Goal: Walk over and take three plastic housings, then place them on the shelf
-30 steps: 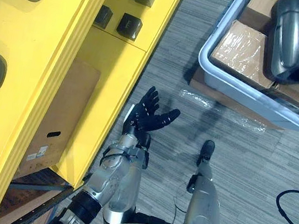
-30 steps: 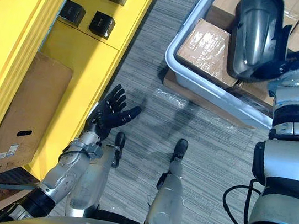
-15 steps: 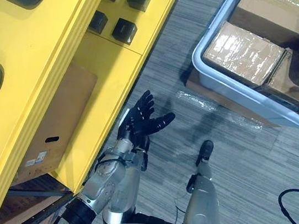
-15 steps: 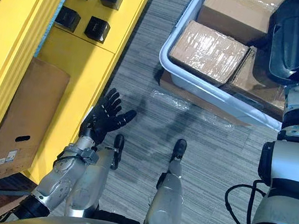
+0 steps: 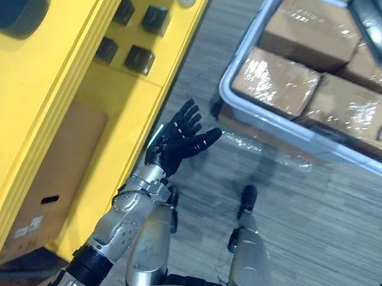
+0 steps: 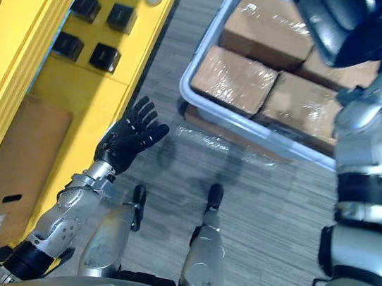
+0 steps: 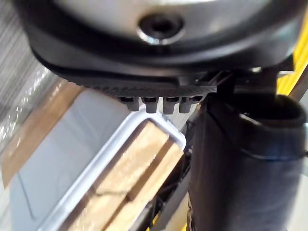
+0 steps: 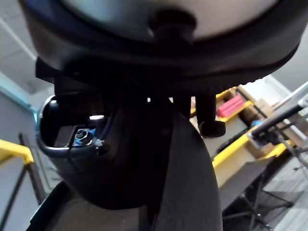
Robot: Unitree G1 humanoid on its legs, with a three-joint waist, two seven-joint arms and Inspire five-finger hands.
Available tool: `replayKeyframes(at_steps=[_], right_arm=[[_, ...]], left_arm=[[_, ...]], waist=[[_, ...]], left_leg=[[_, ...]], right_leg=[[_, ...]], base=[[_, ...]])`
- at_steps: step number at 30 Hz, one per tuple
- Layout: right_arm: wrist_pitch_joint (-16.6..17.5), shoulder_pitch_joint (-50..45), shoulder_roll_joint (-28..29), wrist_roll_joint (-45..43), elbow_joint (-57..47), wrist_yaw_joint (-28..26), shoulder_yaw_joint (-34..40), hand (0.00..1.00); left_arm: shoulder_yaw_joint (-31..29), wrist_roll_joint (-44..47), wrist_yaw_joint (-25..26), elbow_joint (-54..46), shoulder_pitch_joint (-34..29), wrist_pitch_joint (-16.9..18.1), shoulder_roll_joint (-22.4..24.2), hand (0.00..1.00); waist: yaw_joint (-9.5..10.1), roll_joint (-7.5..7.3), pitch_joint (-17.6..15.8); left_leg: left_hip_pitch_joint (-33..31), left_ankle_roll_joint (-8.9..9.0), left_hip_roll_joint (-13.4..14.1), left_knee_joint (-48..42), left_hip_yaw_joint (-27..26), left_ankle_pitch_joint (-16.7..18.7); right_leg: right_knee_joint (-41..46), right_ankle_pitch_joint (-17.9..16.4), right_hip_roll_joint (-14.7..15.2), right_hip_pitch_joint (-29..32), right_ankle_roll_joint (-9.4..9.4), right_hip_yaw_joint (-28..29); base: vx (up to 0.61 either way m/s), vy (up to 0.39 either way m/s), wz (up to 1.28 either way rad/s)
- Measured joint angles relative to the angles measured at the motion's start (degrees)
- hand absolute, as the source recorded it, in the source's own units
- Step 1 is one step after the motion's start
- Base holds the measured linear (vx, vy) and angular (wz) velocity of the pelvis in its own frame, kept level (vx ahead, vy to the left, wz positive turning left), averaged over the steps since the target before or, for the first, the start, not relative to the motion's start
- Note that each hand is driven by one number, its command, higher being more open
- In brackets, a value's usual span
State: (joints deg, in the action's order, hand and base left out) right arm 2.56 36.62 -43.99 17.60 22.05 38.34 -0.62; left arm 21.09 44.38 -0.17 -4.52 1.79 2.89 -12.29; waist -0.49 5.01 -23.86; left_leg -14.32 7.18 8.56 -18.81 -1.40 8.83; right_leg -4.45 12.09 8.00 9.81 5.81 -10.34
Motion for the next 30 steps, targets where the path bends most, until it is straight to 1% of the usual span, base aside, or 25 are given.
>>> replayKeyframes(at_steps=[1,2,4,6,7,8,9,11,12,13,15,17,21,25,27,29,30], right_arm=[[1.7,-4.0,2.9,0.2,-2.6,0.4,0.6,0.00],[2.4,-7.1,5.8,1.5,-4.8,0.4,1.2,0.00],[3.4,-11.7,9.4,2.9,-8.0,0.5,2.4,0.00],[3.9,-14.8,12.8,3.7,-10.5,0.4,3.1,0.00],[4.0,-16.5,14.8,4.1,-12.2,0.4,3.5,0.00],[4.0,-18.4,16.6,4.1,-13.9,0.4,3.5,0.00],[4.1,-19.1,17.5,4.1,-14.8,0.4,3.5,0.00],[4.5,-21.6,20.0,4.0,-18.0,0.1,3.5,0.00],[5.5,-23.6,21.9,4.0,-19.9,-0.3,3.4,0.00],[5.8,-24.2,22.7,4.0,-20.5,-0.5,3.2,0.00],[7.0,-25.2,25.5,4.0,-20.8,-0.8,1.5,0.00],[7.4,-25.3,26.9,3.8,-20.8,-1.6,0.5,0.00],[7.9,-25.9,27.2,3.2,-20.8,-2.8,-1.9,0.00],[8.0,-27.0,28.8,1.2,-20.7,-3.7,-4.0,0.00],[8.0,-27.1,29.2,1.2,-20.4,-4.3,-4.8,0.00],[8.1,-27.5,29.3,1.1,-20.2,-5.2,-6.3,0.00],[8.1,-27.6,29.6,1.2,-20.1,-5.5,-6.9,0.00]], left_arm=[[0.7,1.8,-0.8,0.0,0.4,-0.5,0.0,1.00],[1.8,3.5,-1.3,0.0,0.9,-0.5,0.3,1.00],[3.6,5.1,-1.8,0.1,2.2,-0.6,1.1,1.00],[4.4,5.1,-2.2,0.1,3.7,-0.5,1.8,1.00],[4.9,5.1,-2.3,0.3,4.3,-0.4,2.5,1.00],[5.1,5.1,-2.3,0.5,4.8,-0.4,3.3,1.00],[5.3,5.1,-2.3,0.6,4.8,-0.3,3.6,1.00],[6.2,5.6,-2.2,1.4,5.2,0.9,4.8,1.00],[7.1,5.6,-2.2,3.1,5.5,2.0,5.8,1.00],[7.4,5.6,-2.2,3.7,5.5,2.3,6.0,1.00],[8.4,5.6,-2.2,5.4,5.5,2.4,6.7,1.00],[9.1,5.6,-2.2,6.4,5.7,2.4,7.3,1.00],[11.8,5.3,-2.0,6.9,6.0,2.3,7.6,1.00],[13.6,4.5,-1.1,6.9,7.0,2.7,7.7,1.00],[13.9,4.5,-0.3,6.9,7.2,3.9,7.7,1.00],[13.9,4.5,1.6,6.9,7.2,6.0,7.7,1.00],[13.6,4.5,2.3,6.9,7.2,6.9,7.8,1.00]], waist=[[-0.50,-1.38,1.3],[-1.41,-2.30,2.5],[-1.73,-3.18,4.5],[-2.09,-3.52,5.7],[-2.29,-3.46,6.8],[-2.52,-3.47,8.6],[-2.64,-3.51,9.5],[-2.87,-3.48,10.9],[-2.90,-3.54,11.9],[-2.84,-3.60,12.3],[-2.87,-4.37,13.6],[-2.87,-4.56,14.0],[-2.88,-4.65,14.7],[-2.85,-5.32,15.6],[-2.92,-5.99,16.0],[-2.85,-6.84,16.7],[-2.88,-7.05,17.0]], left_leg=[[1.4,0.11,0.1,1.1,-0.5,-0.1],[2.5,0.13,0.2,2.0,-0.8,-0.1],[3.9,0.15,0.2,3.2,-2.0,-0.1],[6.1,0.16,0.2,4.3,-2.9,-0.1],[7.3,0.16,0.2,5.0,-3.4,-0.1],[7.9,0.16,0.2,5.6,-3.9,-0.1],[8.1,0.16,0.2,5.8,-4.0,-0.1],[9.4,0.17,0.2,6.3,-4.6,-0.2],[10.3,0.18,0.1,6.6,-4.9,-0.2],[10.7,0.17,0.1,6.8,-5.0,-0.2],[11.4,0.25,0.0,7.0,-6.0,-0.1],[11.6,0.33,0.0,7.0,-6.2,-0.2],[11.9,0.46,0.1,7.1,-6.1,-0.6],[12.9,0.46,0.1,7.6,-5.9,-0.7],[12.9,0.42,0.0,7.7,-6.0,-0.7],[13.0,0.43,0.0,7.9,-5.9,-0.7],[13.0,0.43,0.0,7.9,-5.9,-0.7]], right_leg=[[0.0,-0.3,-0.1,-0.5,-0.01,0.3],[0.0,-0.4,-0.1,-1.1,0.00,0.3],[0.0,-0.3,-0.1,-1.3,-0.01,0.9],[0.0,-0.3,0.0,-2.4,0.00,1.0],[0.0,-0.3,0.0,-2.9,0.01,1.0],[0.0,-0.4,0.0,-3.0,0.02,1.1],[0.0,-0.4,-0.1,-3.0,0.03,1.1],[0.0,-0.4,0.0,-3.7,0.07,1.2],[0.0,-0.6,0.0,-4.4,0.33,1.2],[-0.1,-0.6,0.0,-4.6,0.39,1.2],[-0.1,-1.5,0.2,-4.9,0.68,1.0],[-0.1,-1.8,0.2,-5.0,0.76,1.0],[-0.1,-1.9,0.2,-5.3,0.51,0.9],[-0.1,-1.8,0.2,-6.1,0.32,0.9],[-0.1,-1.8,0.3,-6.0,0.32,0.9],[-0.1,-1.7,0.3,-6.0,0.30,0.8],[-0.1,-1.7,0.2,-6.0,0.30,0.8]], base=[[0.09,-0.018,-0.16],[0.08,-0.010,-0.17],[0.06,0.008,-0.23],[0.05,0.021,-0.22],[0.02,0.015,-0.20],[0.01,0.010,-0.17],[0.02,0.009,-0.15],[0.00,0.006,-0.10],[-0.02,0.002,-0.08],[-0.04,-0.005,-0.10],[-0.08,-0.026,-0.15],[-0.08,-0.029,-0.08],[-0.06,-0.021,0.00],[-0.01,-0.002,0.01],[0.00,0.000,0.00],[0.00,0.000,0.00],[0.00,0.000,0.00]])
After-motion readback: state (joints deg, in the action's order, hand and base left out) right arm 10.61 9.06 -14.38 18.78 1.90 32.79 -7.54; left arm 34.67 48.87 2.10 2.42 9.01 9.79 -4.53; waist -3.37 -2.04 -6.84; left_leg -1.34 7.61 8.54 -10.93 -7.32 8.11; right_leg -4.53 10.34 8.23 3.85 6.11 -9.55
